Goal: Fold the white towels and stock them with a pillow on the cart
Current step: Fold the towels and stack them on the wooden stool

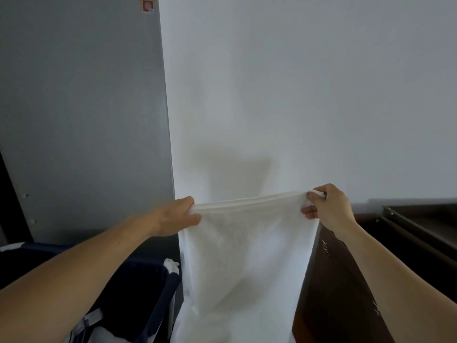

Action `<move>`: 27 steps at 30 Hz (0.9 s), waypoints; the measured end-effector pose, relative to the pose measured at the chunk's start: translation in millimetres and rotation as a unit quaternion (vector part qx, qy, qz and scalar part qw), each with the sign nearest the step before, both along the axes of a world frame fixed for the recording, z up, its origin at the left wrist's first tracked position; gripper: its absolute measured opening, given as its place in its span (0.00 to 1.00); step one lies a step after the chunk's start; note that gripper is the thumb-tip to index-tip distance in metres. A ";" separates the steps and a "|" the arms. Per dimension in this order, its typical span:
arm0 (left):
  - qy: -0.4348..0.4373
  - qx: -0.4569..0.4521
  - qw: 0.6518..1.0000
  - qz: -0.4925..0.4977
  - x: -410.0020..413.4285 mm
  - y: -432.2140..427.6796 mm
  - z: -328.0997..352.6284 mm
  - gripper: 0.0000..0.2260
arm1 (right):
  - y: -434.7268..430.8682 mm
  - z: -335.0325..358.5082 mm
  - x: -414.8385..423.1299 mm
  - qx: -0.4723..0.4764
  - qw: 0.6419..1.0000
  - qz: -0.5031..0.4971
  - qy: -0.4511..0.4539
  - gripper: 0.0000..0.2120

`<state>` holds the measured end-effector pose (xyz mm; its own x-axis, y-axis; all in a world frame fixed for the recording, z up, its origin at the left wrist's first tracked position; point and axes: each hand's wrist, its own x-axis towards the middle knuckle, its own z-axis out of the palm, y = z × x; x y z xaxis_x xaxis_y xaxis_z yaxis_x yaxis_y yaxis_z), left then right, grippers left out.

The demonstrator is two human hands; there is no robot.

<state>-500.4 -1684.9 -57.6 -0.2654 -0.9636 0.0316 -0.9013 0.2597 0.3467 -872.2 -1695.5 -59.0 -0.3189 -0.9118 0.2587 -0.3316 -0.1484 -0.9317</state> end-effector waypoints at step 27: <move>-0.023 -0.438 0.888 0.139 21.5 -82.3 272.9 0.10 | -43.1 239.0 17.9 -0.304 0.949 -0.050 0.073 0.01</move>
